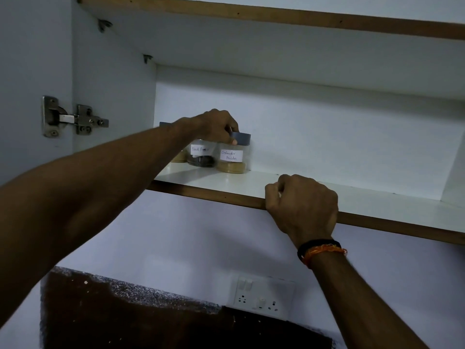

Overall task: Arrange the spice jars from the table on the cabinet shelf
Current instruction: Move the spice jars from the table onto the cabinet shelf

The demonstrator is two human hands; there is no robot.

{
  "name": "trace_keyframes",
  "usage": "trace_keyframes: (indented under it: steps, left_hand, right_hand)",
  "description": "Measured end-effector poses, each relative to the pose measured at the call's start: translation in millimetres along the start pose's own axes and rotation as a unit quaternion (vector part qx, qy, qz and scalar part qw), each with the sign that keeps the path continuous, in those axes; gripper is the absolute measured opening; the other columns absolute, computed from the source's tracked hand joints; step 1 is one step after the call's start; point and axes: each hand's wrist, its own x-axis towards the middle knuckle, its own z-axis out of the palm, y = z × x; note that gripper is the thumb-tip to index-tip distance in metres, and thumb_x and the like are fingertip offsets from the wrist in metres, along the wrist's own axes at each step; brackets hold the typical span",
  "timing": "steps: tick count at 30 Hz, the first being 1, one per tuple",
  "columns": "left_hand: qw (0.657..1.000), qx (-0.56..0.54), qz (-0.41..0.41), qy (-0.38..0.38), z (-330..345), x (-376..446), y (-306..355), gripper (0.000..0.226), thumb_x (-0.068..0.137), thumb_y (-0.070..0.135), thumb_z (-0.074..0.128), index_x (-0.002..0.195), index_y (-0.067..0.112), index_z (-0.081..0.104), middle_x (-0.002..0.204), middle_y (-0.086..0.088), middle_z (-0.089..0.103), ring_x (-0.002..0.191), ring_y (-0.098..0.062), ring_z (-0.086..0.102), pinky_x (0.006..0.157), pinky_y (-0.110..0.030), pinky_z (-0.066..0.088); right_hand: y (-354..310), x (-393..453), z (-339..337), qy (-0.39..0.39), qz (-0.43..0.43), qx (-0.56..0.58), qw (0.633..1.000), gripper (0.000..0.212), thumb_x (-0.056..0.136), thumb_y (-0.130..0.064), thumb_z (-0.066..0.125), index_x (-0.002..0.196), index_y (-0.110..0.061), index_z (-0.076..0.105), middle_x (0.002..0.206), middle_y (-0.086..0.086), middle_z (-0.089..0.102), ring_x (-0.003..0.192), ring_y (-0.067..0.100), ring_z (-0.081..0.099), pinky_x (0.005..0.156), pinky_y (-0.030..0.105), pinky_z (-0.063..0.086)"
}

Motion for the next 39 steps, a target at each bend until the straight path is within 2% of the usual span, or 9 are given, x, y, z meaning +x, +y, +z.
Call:
trace_keyframes:
  steps: [6, 10, 14, 21, 23, 26, 28, 35, 39]
  left_hand:
    - [0.999, 0.038, 0.007, 0.012, 5, 9, -6, 0.013, 0.093, 0.032, 0.067, 0.093, 0.020, 0.066, 0.085, 0.003, 0.060, 0.085, -0.021, 0.056, 0.080, -0.037, 0.046]
    - [0.999, 0.043, -0.005, 0.018, 8, 12, -8, 0.020, 0.093, 0.032, 0.067, 0.102, 0.015, 0.072, 0.087, 0.002, 0.062, 0.086, -0.021, 0.056, 0.085, -0.039, 0.048]
    - [0.999, 0.032, -0.008, 0.025, 9, 13, -9, 0.021, 0.093, 0.030, 0.068, 0.103, 0.012, 0.073, 0.084, 0.001, 0.061, 0.083, -0.020, 0.055, 0.080, -0.035, 0.046]
    - [0.999, 0.036, -0.012, 0.019, 9, 13, -10, 0.026, 0.093, 0.030, 0.067, 0.108, 0.011, 0.074, 0.100, -0.005, 0.073, 0.090, -0.024, 0.062, 0.083, -0.037, 0.050]
    - [0.999, 0.039, -0.017, 0.020, 11, 13, -12, 0.034, 0.093, 0.033, 0.067, 0.119, 0.011, 0.071, 0.114, -0.007, 0.073, 0.102, -0.027, 0.064, 0.091, -0.040, 0.051]
    - [0.998, 0.027, -0.031, 0.045, 17, 10, -16, 0.057, 0.093, 0.037, 0.067, 0.143, 0.013, 0.052, 0.142, -0.008, 0.059, 0.129, -0.029, 0.053, 0.109, -0.044, 0.041]
    - [0.997, 0.014, -0.036, 0.060, 20, 7, -21, 0.062, 0.094, 0.037, 0.065, 0.147, 0.013, 0.044, 0.149, -0.009, 0.052, 0.135, -0.030, 0.047, 0.111, -0.044, 0.036]
    - [0.997, -0.010, -0.052, 0.060, 11, -31, -26, 0.057, 0.098, 0.031, 0.060, 0.148, 0.011, 0.042, 0.152, -0.011, 0.047, 0.138, -0.030, 0.043, 0.113, -0.042, 0.034]
    - [0.992, -0.076, -0.048, 0.085, -3, -67, -9, 0.049, 0.096, 0.021, 0.063, 0.142, 0.009, 0.050, 0.140, -0.013, 0.058, 0.125, -0.028, 0.057, 0.097, -0.031, 0.045]
  right_hand:
    - [0, -1, 0, -0.005, -0.006, 0.001, 1.000, 0.038, 0.085, -0.038, 0.040, 0.056, -0.018, 0.057, 0.049, -0.003, 0.049, 0.045, 0.014, 0.040, 0.050, 0.021, 0.024]
    - [0, -1, 0, -0.007, 0.000, 0.002, 1.000, 0.039, 0.084, -0.039, 0.040, 0.056, -0.018, 0.056, 0.049, -0.003, 0.048, 0.045, 0.015, 0.041, 0.050, 0.021, 0.024]
    - [0, -1, 1, -0.011, 0.001, 0.005, 1.000, 0.039, 0.085, -0.039, 0.039, 0.058, -0.018, 0.058, 0.050, -0.003, 0.050, 0.046, 0.015, 0.042, 0.050, 0.021, 0.031]
    - [0, 0, 0, -0.009, -0.005, -0.001, 1.000, 0.038, 0.084, -0.038, 0.040, 0.058, -0.018, 0.059, 0.051, -0.003, 0.050, 0.046, 0.014, 0.042, 0.050, 0.022, 0.026]
    - [0, -1, 0, -0.010, -0.006, -0.005, 1.000, 0.038, 0.084, -0.039, 0.039, 0.059, -0.018, 0.059, 0.051, -0.003, 0.050, 0.046, 0.015, 0.042, 0.050, 0.022, 0.026]
    - [1, 0, 1, -0.007, -0.008, -0.010, 1.000, 0.038, 0.084, -0.039, 0.039, 0.059, -0.018, 0.060, 0.051, -0.003, 0.051, 0.046, 0.015, 0.043, 0.051, 0.022, 0.027]
    - [0, 0, 1, -0.001, -0.009, -0.008, 1.000, 0.038, 0.083, -0.037, 0.040, 0.057, -0.018, 0.059, 0.050, -0.002, 0.050, 0.045, 0.015, 0.041, 0.050, 0.021, 0.024]
    - [1, -1, 1, -0.001, -0.011, 0.004, 1.000, 0.041, 0.085, -0.038, 0.036, 0.055, -0.017, 0.054, 0.049, -0.002, 0.047, 0.045, 0.018, 0.043, 0.049, 0.023, 0.033]
    - [1, -1, -1, -0.014, -0.012, 0.000, 1.000, 0.042, 0.087, -0.038, 0.035, 0.057, -0.016, 0.054, 0.052, 0.000, 0.049, 0.048, 0.020, 0.045, 0.050, 0.024, 0.033]
